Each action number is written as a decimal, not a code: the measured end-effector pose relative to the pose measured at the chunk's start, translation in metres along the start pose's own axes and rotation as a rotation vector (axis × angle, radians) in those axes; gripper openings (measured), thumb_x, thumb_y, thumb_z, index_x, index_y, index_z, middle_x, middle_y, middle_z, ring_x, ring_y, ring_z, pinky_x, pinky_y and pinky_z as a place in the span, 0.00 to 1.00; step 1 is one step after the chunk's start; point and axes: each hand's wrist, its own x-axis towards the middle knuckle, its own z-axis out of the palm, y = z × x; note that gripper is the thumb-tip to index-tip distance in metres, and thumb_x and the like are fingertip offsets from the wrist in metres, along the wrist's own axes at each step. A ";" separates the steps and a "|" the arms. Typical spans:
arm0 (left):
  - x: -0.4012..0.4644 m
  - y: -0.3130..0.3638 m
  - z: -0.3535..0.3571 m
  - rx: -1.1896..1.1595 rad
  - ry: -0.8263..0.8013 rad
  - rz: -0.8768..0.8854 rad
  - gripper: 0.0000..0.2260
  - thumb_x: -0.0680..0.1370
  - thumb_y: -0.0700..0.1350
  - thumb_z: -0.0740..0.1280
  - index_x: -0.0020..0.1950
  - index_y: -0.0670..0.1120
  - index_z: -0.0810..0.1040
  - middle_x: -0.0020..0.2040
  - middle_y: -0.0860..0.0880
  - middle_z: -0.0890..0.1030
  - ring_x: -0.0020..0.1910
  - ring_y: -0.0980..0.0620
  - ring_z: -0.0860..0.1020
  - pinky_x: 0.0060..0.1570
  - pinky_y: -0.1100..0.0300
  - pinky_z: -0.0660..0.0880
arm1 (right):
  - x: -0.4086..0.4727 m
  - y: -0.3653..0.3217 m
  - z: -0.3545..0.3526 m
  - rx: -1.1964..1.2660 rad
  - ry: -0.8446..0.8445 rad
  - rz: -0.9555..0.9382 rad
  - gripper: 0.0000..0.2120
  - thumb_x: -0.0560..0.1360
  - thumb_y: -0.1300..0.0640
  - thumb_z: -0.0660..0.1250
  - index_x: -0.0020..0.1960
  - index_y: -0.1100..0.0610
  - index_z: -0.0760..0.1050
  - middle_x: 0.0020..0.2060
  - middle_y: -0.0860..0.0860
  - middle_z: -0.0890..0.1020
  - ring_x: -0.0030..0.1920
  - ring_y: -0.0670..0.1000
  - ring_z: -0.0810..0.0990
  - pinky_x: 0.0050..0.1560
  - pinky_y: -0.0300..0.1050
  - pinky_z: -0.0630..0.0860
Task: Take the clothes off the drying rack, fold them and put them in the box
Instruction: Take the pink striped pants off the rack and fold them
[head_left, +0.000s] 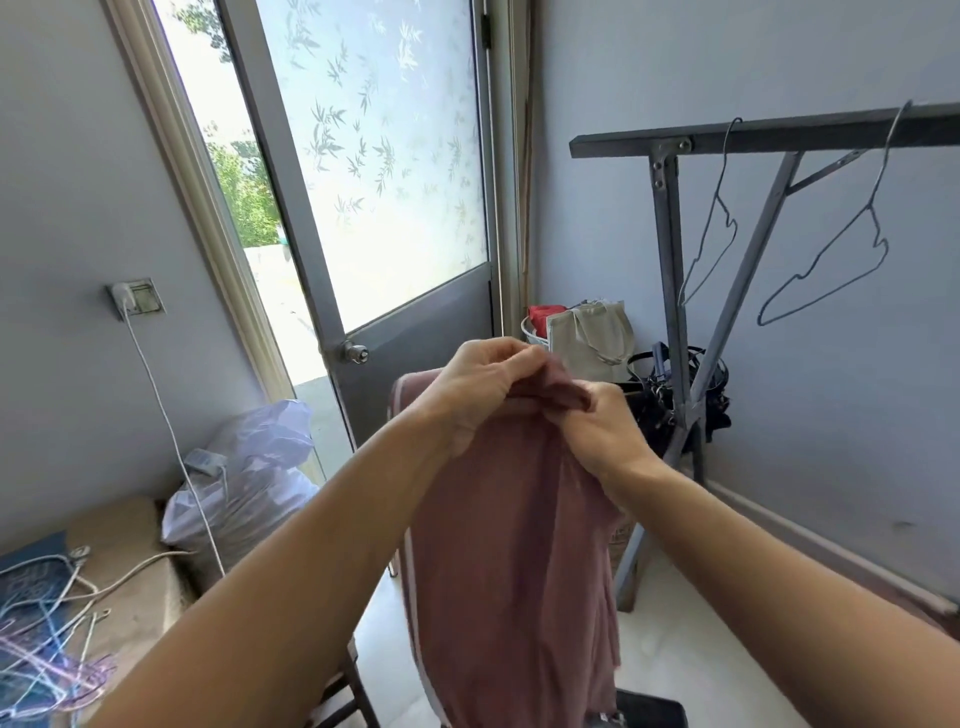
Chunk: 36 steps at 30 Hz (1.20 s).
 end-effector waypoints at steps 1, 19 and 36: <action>-0.001 -0.001 -0.007 0.095 -0.008 0.085 0.12 0.77 0.47 0.71 0.57 0.43 0.80 0.52 0.47 0.82 0.51 0.54 0.79 0.51 0.61 0.76 | 0.003 -0.002 -0.004 0.051 -0.004 0.060 0.05 0.77 0.61 0.67 0.44 0.58 0.81 0.42 0.55 0.85 0.44 0.52 0.83 0.48 0.45 0.79; -0.030 -0.080 -0.084 -0.468 -0.073 -0.128 0.32 0.58 0.50 0.84 0.59 0.40 0.81 0.56 0.39 0.83 0.52 0.44 0.84 0.47 0.53 0.82 | 0.026 -0.042 -0.064 0.349 -0.199 0.227 0.07 0.79 0.55 0.65 0.51 0.58 0.79 0.41 0.54 0.86 0.39 0.51 0.86 0.43 0.48 0.81; -0.020 -0.059 -0.069 -0.081 0.303 -0.184 0.07 0.77 0.44 0.71 0.40 0.46 0.84 0.33 0.50 0.83 0.33 0.56 0.81 0.31 0.66 0.76 | 0.018 0.042 -0.063 0.355 -0.096 0.320 0.33 0.77 0.72 0.61 0.75 0.46 0.62 0.52 0.52 0.82 0.45 0.50 0.79 0.45 0.43 0.77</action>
